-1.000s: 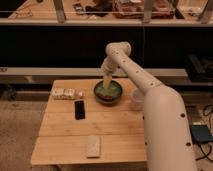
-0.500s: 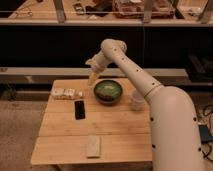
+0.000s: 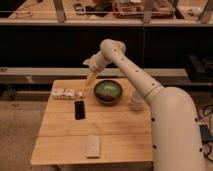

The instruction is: Place the bottle in the ceramic bowl

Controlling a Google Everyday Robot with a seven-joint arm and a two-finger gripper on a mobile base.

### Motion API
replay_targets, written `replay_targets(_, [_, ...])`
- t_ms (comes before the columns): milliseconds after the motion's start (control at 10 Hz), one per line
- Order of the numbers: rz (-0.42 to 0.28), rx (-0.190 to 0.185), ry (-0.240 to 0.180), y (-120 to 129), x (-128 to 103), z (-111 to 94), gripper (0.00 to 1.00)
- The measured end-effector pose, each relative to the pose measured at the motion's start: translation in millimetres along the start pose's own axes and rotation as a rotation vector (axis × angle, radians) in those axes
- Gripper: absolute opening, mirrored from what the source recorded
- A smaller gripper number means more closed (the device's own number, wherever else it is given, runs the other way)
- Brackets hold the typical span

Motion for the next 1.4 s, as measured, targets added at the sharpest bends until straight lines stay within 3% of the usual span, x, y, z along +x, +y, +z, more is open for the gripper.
replay_targets(200, [0.004, 0.004, -0.010, 0.6, -2.8, 1.4, 0.80])
replay_targets(500, [0.030, -0.022, -0.041, 16.8, -14.2, 26.1, 0.80])
replay_targets(900, [0.072, -0.048, -0.030, 36.7, -4.9, 56.2, 0.80])
replay_targets(1400, [0.161, -0.064, -0.066, 45.8, 7.4, 82.3, 0.80])
